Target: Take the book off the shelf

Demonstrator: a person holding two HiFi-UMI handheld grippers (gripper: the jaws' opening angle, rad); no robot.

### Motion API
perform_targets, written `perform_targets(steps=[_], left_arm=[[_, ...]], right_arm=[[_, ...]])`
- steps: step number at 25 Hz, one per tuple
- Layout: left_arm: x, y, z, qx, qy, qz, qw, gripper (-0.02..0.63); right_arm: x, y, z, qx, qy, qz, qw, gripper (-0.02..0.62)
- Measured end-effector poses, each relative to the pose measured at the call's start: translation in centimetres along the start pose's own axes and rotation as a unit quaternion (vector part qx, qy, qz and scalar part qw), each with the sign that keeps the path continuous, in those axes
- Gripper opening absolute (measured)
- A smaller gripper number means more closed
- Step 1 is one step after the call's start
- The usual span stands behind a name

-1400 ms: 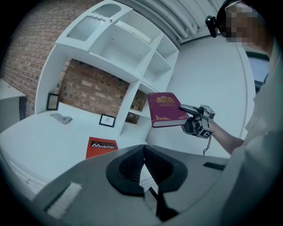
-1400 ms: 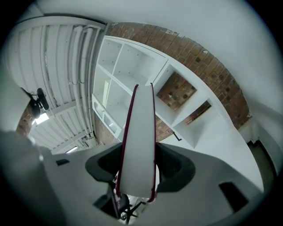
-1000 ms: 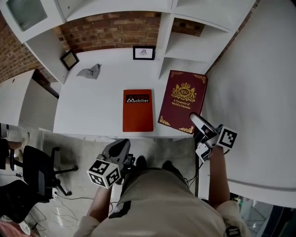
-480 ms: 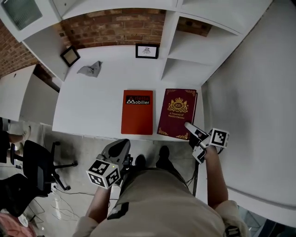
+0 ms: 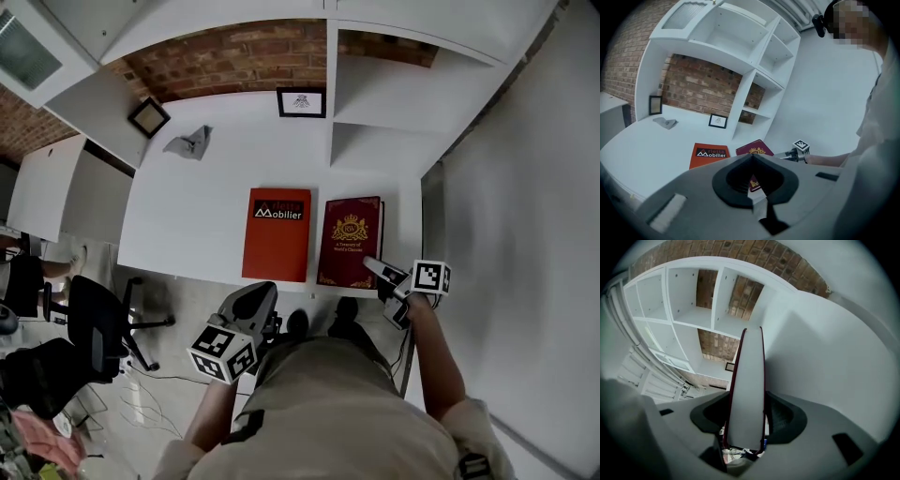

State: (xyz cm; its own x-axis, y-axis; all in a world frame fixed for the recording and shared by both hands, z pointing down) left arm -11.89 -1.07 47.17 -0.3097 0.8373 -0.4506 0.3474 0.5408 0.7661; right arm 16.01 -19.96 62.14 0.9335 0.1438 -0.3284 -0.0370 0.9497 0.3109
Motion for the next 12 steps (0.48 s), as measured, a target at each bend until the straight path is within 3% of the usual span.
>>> perform_targets(steps=[7, 12], left_arm=[[-0.7, 0.6, 0.8, 0.008, -0.017, -0.008, 0.9998, 0.005], [0.2, 1.0, 0.0, 0.016, -0.028, 0.001, 0.9995, 0.003]], right_arm=[[-0.9, 0.3, 1.9, -0.015, 0.009, -0.044, 0.999, 0.210], [-1.0, 0.4, 2.8, -0.003, 0.051, -0.065, 0.997, 0.210]])
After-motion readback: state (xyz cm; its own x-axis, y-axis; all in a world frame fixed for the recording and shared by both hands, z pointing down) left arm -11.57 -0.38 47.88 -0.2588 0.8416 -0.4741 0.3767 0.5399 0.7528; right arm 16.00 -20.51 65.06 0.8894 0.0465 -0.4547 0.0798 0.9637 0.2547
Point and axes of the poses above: the fingertips, and each gripper's own axes: x backward along the fingers, z to its right, y out of its underside, the point moved 9 cm from there along x, backward along the fingers, and after that the axes turned 8 degrees about x, right-handed, at the moved point
